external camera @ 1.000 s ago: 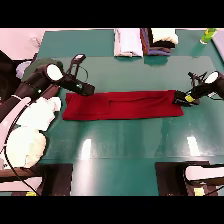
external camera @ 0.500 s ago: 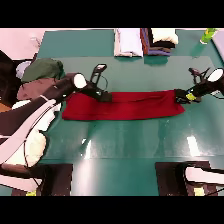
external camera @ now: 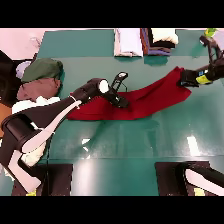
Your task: Fold the shirts.
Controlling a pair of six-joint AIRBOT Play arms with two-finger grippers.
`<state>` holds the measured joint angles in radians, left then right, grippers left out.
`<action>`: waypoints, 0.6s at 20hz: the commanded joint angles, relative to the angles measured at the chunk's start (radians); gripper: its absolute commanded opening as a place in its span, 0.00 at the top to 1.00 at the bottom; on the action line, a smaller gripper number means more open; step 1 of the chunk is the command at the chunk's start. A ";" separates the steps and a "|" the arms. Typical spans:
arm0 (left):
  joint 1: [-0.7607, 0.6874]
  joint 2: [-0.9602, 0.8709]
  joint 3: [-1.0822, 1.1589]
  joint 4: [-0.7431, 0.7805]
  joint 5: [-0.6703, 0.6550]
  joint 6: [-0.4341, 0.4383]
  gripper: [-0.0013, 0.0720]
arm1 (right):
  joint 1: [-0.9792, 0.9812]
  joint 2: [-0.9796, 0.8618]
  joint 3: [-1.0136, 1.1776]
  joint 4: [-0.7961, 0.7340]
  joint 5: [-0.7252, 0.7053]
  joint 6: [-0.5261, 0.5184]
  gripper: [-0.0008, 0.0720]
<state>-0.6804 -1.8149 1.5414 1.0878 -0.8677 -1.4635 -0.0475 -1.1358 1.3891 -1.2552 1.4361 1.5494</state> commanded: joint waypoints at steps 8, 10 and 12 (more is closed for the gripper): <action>0.014 -0.016 0.046 0.023 -0.061 -0.006 0.95 | 0.218 0.016 0.201 0.034 0.014 0.132 0.96; 0.060 0.020 0.071 0.074 -0.101 -0.031 0.95 | 0.256 0.006 0.200 0.034 -0.004 0.151 0.96; 0.129 0.093 0.071 0.150 -0.124 -0.056 0.95 | 0.315 -0.013 0.201 0.035 -0.043 0.176 0.96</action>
<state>-0.6170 -1.7840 1.5986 1.1477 -0.9493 -1.4841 0.2008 -1.1316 1.5826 -1.2228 1.4357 1.6844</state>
